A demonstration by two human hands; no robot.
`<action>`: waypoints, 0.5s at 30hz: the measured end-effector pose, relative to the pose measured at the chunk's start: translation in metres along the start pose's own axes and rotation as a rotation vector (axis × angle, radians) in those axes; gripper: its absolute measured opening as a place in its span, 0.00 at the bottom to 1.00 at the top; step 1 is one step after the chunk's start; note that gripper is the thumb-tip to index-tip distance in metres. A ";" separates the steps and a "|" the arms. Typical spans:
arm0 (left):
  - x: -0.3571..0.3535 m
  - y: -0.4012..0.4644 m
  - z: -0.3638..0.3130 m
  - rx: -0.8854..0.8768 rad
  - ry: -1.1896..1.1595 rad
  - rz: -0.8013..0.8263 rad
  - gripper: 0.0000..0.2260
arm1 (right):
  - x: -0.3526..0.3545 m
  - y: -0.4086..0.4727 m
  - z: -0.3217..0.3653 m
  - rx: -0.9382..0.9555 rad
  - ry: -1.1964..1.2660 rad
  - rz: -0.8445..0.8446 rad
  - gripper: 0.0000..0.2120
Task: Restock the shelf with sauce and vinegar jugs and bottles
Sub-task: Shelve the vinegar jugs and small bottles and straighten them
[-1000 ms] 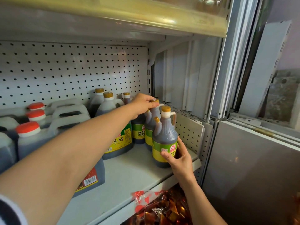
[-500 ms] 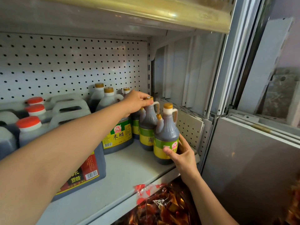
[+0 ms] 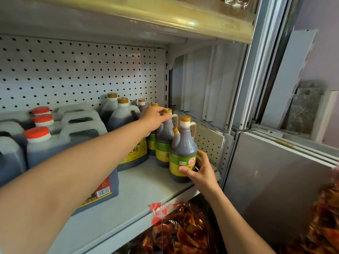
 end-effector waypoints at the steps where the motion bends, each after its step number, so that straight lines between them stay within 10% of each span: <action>1: 0.001 -0.004 0.004 0.029 -0.009 -0.025 0.15 | 0.000 -0.001 0.001 0.004 -0.007 -0.002 0.42; 15: -0.032 -0.087 0.082 0.470 -0.268 -0.074 0.23 | -0.001 -0.006 0.007 0.022 -0.153 -0.027 0.41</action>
Point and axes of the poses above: each hand's wrist, its own y-axis towards the middle knuckle, its own x-axis out of the back of the hand, z = x × y, the point moved 9 cm from there along y, towards the middle knuckle, and after that the axes turned 8 degrees about -z, right-handed, at the moved point
